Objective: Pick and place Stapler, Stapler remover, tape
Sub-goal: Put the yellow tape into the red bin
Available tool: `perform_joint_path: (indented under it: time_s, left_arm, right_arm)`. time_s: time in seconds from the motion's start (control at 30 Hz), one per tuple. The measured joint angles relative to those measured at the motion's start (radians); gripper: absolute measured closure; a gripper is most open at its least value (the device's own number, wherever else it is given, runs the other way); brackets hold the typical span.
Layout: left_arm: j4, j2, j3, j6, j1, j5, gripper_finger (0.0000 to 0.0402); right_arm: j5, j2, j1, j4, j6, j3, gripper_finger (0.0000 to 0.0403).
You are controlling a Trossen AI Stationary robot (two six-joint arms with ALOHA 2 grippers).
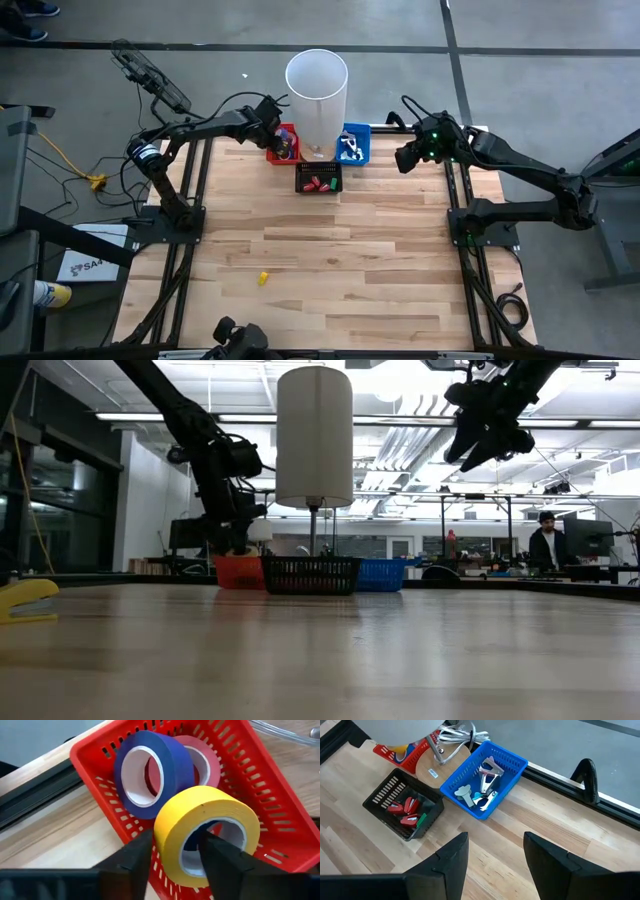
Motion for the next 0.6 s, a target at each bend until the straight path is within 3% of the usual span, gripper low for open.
perform_joint_path:
  time_s: [0.23,0.47,0.6]
  left_arm:
    - [-0.025,-0.002,0.0,0.008,0.0,0.067,0.0181]
    - [-0.039,-0.01,0.0,0.013,0.0,0.078,0.0174]
    - [-0.037,-0.038,0.0,0.014,0.0,0.026,0.0174]
  right_arm:
    - [0.0,0.0,0.0,0.0,0.016,0.0,0.0222]
    - [0.0,0.0,0.0,0.0,0.024,0.0,0.0222]
    - [0.0,0.0,0.0,0.0,0.024,0.0,0.0221]
